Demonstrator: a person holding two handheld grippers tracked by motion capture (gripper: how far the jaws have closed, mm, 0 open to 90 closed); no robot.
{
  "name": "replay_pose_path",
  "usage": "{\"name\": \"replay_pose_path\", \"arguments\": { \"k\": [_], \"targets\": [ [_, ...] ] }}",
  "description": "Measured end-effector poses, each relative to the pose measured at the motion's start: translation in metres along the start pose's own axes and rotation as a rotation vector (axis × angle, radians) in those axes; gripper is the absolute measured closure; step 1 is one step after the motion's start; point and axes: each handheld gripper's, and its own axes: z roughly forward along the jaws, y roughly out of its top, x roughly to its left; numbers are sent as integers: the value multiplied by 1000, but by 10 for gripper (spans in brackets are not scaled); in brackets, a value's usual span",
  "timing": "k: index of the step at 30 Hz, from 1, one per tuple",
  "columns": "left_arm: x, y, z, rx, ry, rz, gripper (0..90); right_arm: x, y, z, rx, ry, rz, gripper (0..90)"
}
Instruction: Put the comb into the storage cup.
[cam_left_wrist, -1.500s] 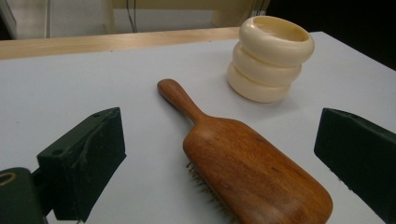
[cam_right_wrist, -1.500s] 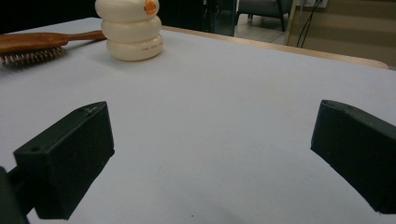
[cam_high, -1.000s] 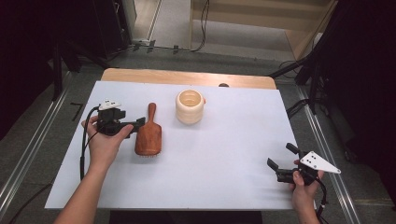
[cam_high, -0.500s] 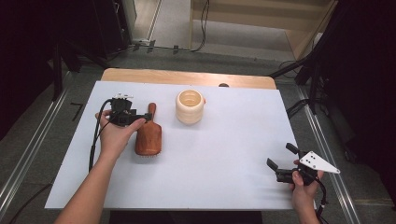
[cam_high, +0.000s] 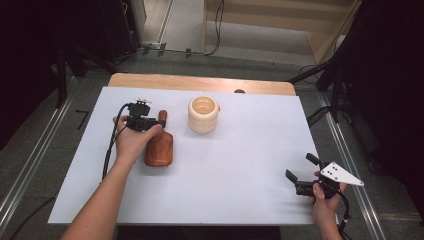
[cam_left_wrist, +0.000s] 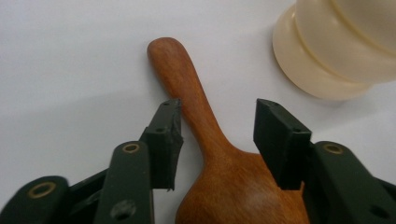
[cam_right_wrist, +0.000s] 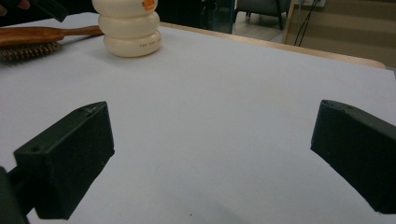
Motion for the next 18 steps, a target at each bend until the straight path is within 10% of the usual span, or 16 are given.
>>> {"name": "replay_pose_path", "arguments": {
  "k": [13,18],
  "targets": [
    [-8,11,22,65,-13,64,900,0,0,0,1,-1,-4,0],
    [-13,14,29,99,-1,117,900,0,0,0,2,-1,-4,0]
  ]
}}
